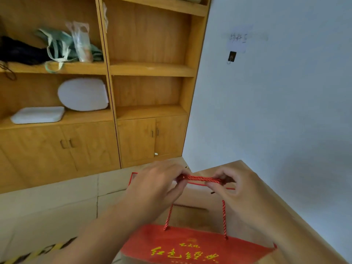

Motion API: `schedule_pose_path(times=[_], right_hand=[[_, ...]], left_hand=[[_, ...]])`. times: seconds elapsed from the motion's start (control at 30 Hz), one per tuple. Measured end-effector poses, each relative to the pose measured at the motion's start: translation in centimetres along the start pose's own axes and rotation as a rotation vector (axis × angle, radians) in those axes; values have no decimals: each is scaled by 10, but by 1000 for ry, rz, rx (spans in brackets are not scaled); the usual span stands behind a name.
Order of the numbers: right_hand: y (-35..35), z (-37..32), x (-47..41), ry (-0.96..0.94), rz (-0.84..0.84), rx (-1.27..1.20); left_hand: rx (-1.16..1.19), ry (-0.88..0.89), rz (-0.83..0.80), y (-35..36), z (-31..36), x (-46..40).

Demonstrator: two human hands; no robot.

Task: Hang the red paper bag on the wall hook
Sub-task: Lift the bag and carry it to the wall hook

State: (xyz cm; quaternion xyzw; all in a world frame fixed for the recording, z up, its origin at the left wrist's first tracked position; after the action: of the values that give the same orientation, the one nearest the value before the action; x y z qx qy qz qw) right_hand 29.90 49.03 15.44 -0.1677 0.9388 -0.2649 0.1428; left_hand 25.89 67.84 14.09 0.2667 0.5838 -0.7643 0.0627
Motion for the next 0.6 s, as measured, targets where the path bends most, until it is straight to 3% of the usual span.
schedule_pose_path(times=[0.23, 0.6], right_hand=[[54, -5, -101, 23, -80, 118], [130, 28, -305, -49, -180, 10]], left_hand=[[-59, -3, 37, 13, -96, -25], [-142, -102, -37, 49, -265, -123]])
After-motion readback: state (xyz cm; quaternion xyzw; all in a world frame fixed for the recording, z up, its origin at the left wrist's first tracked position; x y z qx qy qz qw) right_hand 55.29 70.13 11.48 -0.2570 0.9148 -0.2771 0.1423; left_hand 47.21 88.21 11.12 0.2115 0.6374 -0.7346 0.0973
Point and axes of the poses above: each hand's wrist, its own x-axis away from the middle knuckle, its own y-axis out of the palm, z = x × y, the point moved 6 cm from there along -x, towards the middle knuckle, and after that the axes turned 15 degrees about -x, right-handed, at the moved point
